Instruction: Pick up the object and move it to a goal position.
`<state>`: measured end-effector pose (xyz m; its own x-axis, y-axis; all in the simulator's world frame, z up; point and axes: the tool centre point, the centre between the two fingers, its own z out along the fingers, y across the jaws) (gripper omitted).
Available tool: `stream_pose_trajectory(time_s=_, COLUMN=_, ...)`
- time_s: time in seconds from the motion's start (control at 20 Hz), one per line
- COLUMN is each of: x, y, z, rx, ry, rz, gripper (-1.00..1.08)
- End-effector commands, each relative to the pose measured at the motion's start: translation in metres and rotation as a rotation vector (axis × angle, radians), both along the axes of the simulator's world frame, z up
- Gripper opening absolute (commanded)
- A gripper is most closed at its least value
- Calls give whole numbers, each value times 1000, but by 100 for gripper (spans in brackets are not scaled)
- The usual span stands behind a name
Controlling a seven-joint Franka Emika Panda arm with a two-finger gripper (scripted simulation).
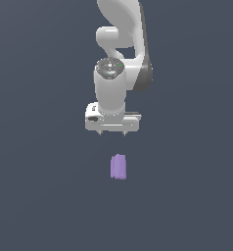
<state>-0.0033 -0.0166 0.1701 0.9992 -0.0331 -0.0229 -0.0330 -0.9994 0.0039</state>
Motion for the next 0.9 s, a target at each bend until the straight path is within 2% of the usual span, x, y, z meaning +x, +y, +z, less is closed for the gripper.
stream_pose_trajectory(time_s=0.0, x=0, y=0, z=0, rx=0, ry=0, rz=0, gripper=100)
stream_pose_trajectory(time_s=0.4, x=8, y=-9, z=13, rx=-28, ry=-14, rz=-9, gripper=100)
stream_pose_trajectory(time_s=0.85, x=14, y=-7, z=6, rx=-27, ry=-15, rz=-6, gripper=100)
